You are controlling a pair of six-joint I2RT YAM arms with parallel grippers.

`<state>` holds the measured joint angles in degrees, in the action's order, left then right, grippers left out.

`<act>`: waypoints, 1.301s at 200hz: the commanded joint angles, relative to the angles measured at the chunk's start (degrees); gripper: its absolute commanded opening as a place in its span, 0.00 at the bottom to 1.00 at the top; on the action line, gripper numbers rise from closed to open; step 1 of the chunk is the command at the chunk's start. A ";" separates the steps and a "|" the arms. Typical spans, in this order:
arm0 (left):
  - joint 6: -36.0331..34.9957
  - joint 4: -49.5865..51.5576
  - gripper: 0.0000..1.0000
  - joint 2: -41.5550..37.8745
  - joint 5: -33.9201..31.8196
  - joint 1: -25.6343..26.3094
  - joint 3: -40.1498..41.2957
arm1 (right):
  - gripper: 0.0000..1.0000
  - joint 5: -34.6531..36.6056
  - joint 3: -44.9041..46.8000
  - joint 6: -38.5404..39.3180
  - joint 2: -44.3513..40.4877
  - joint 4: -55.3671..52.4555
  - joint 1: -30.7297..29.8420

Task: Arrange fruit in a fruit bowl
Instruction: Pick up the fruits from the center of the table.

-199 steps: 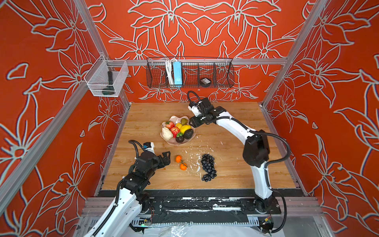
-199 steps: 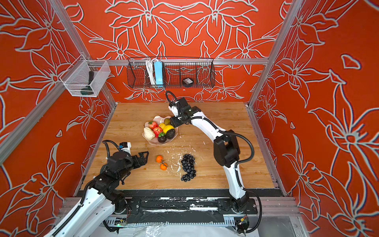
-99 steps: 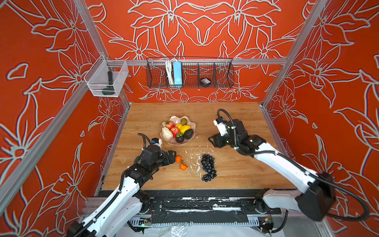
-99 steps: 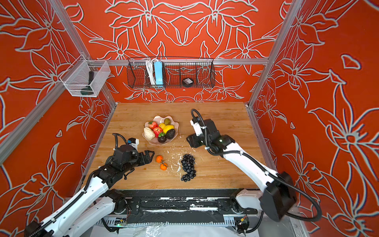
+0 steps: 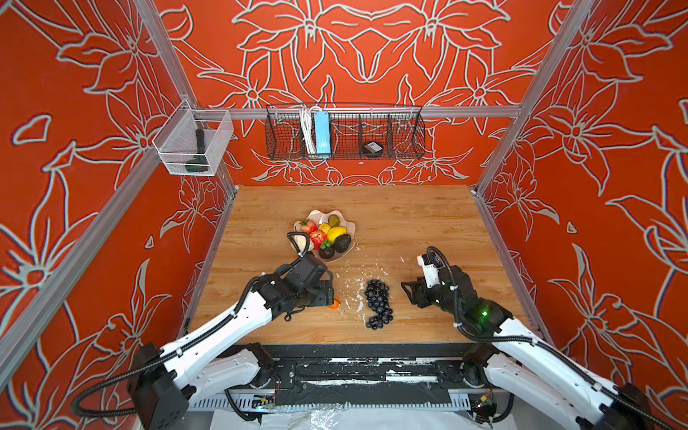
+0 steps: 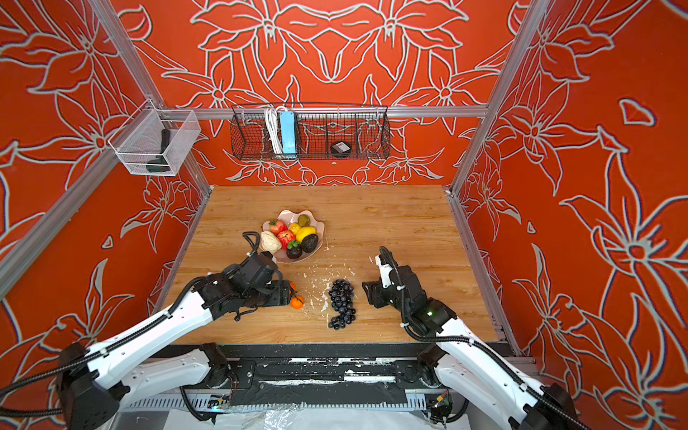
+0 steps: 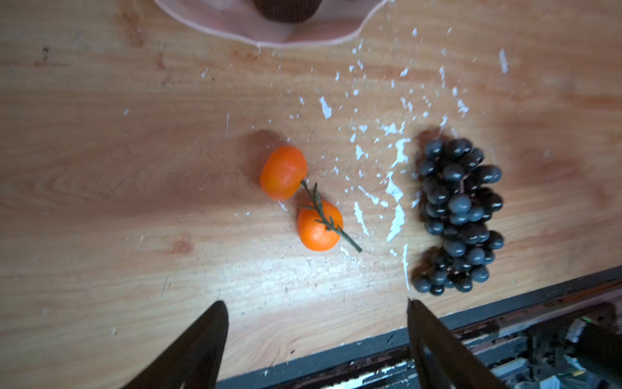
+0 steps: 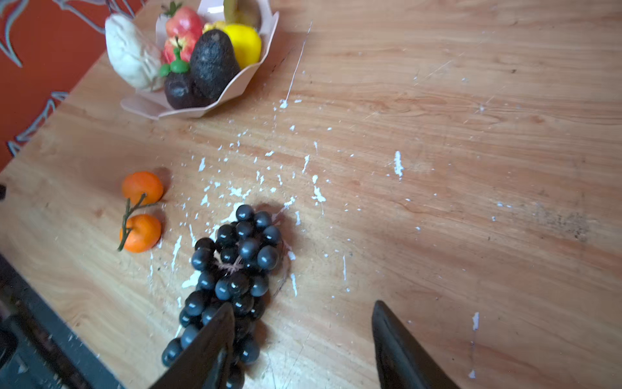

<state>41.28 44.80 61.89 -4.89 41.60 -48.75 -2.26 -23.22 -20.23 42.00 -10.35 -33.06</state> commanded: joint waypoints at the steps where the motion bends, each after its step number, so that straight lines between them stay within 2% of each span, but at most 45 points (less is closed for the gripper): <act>1: 4.46 7.94 0.82 3.66 -2.45 2.93 -3.18 | 0.69 2.79 3.89 -3.80 -2.62 8.75 0.26; 51: 6.36 8.14 0.79 13.51 -2.77 7.03 -8.47 | 0.69 2.08 7.32 -3.71 -6.21 10.76 0.28; 115: 5.53 9.06 0.74 24.75 -3.50 7.19 -14.31 | 0.70 2.65 8.98 -4.91 -10.49 9.83 0.27; 136: 4.79 9.70 0.69 27.62 -4.45 7.17 -15.64 | 0.71 2.88 9.16 -5.00 -11.06 9.56 0.27; 173: 4.25 10.07 0.68 29.37 -7.04 7.17 -15.66 | 0.71 2.61 9.16 -5.00 -10.83 9.73 0.28; 260: 3.64 7.42 0.62 33.38 -6.24 7.13 -15.76 | 0.72 2.49 9.34 -4.90 -9.63 10.60 0.27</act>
<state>44.86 51.75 94.35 -10.04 48.49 -63.72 -0.43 -14.92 -24.23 31.94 -1.19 -33.06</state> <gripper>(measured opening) 0.625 0.716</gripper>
